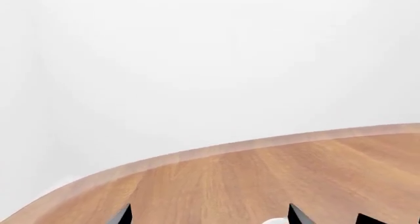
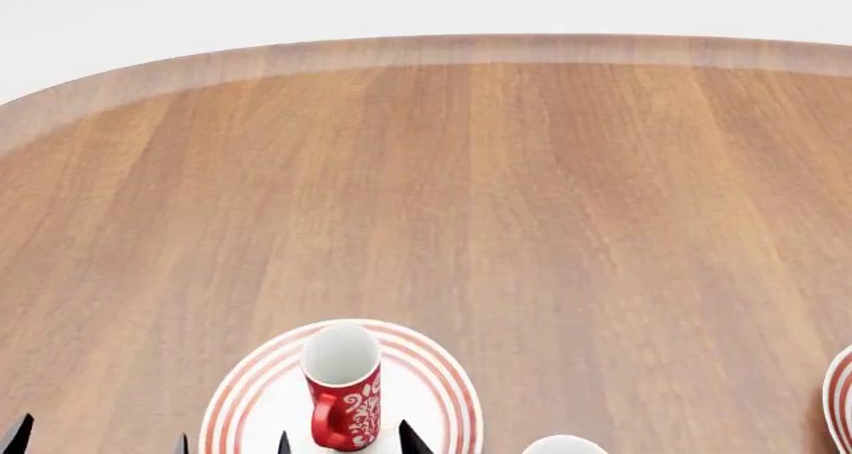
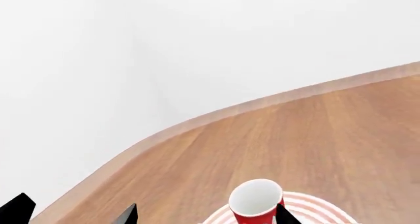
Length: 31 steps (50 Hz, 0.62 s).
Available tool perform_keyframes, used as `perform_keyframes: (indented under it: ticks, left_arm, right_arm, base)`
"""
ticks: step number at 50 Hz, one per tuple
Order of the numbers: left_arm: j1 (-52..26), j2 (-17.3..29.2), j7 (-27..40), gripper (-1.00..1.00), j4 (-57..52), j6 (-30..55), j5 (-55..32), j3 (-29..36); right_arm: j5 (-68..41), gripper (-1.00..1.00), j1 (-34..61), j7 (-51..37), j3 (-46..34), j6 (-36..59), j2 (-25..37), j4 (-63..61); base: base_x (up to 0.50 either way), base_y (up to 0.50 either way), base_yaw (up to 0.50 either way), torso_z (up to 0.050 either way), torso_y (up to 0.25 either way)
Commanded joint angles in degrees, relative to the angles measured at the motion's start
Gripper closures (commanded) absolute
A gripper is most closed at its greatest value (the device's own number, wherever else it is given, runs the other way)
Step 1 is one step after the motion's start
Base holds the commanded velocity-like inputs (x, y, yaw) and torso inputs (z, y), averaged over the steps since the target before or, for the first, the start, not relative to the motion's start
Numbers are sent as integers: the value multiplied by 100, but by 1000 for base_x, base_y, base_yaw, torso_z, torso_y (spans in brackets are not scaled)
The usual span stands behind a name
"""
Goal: Put the red mug on the left plate.
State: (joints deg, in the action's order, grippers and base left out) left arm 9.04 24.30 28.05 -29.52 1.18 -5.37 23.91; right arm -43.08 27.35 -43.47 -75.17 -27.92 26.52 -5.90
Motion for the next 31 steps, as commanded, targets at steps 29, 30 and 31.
perform_keyframes:
  ticks: [29,30,31]
  left_arm:
    - [513,225,247,-100,-936,-40,525,176]
    - [528,231,251,-100,-966,-39,542,186]
    - [554,241,265,-100,-1011,-35,578,192]
  right_arm:
    - [2166,-100,-788,-1157,-67,-149,885,-2064]
    - [2192,-100,-802,-1163,-69,-153,893,-2085]
    - [2261,-100,-832,-1185,-79,-146,911,-2145]
  base:
    - [0,0,0,0,0]
    - [0,0,0,0,0]
    - [0,0,0,0,0]
